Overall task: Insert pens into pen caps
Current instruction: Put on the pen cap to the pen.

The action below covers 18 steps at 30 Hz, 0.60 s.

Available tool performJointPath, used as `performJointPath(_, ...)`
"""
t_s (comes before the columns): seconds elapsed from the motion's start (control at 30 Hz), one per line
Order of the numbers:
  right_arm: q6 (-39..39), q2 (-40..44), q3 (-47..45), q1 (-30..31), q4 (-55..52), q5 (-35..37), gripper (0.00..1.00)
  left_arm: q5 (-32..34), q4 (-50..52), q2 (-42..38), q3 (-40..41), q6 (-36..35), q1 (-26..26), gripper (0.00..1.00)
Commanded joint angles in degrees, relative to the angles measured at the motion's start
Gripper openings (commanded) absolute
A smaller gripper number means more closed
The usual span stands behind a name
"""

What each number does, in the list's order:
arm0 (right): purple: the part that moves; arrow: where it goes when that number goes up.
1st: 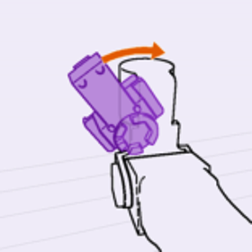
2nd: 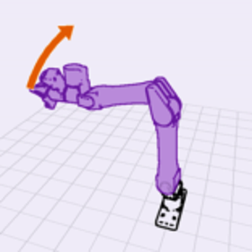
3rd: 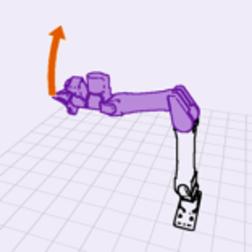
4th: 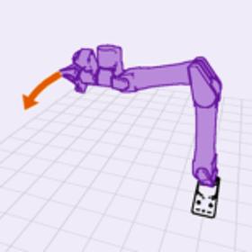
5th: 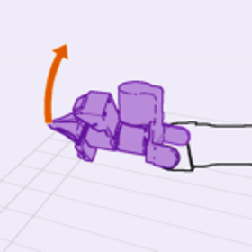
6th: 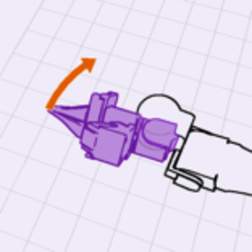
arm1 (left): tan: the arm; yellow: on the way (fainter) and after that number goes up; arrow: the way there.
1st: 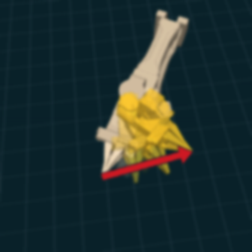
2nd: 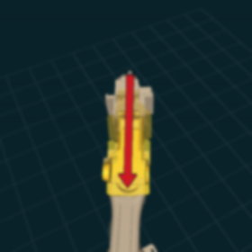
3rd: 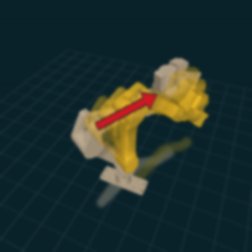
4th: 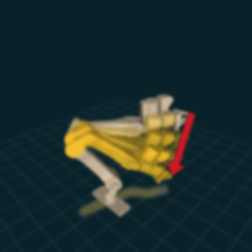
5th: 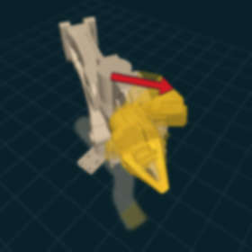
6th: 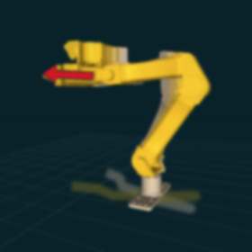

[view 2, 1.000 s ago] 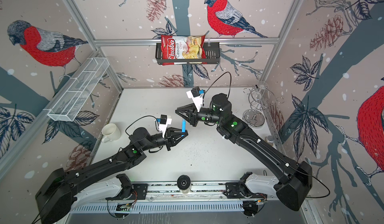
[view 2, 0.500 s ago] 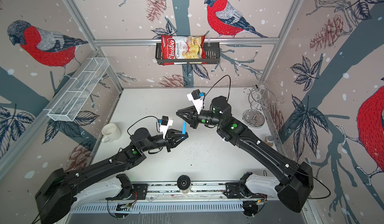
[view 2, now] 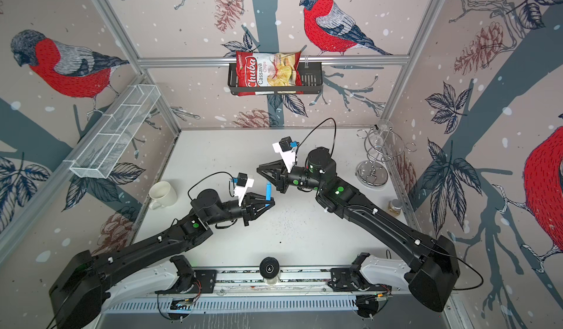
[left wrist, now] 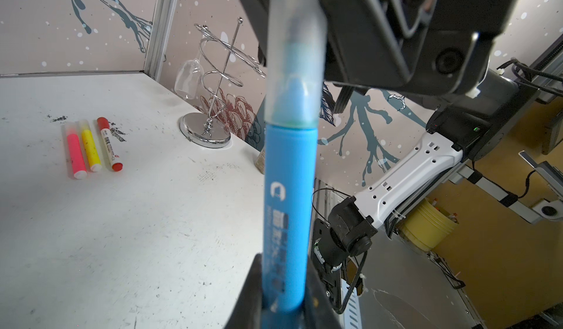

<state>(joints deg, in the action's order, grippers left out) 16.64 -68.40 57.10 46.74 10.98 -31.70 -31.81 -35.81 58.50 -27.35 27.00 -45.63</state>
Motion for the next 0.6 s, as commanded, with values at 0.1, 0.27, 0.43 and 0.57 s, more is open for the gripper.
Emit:
performJointPath(0.1,-0.8,-0.6,-3.4,1.8,-8.0,-2.3,0.0,0.9,-13.0,-0.8,0.0,1.2,0.8,0.0)
performJointPath(0.27,0.9,0.0,-7.2,2.8,-5.7,-1.7,0.0,0.2,-16.7,-1.5,1.2,3.6,2.6,0.0)
performJointPath(0.43,2.5,0.9,-10.1,3.2,-3.6,-1.5,0.0,-0.6,-20.7,-2.4,2.1,6.7,5.7,0.0)
performJointPath(0.57,3.4,1.0,-11.5,3.7,-2.4,-1.5,0.0,-0.4,-22.3,-2.9,2.0,7.7,6.9,0.0)
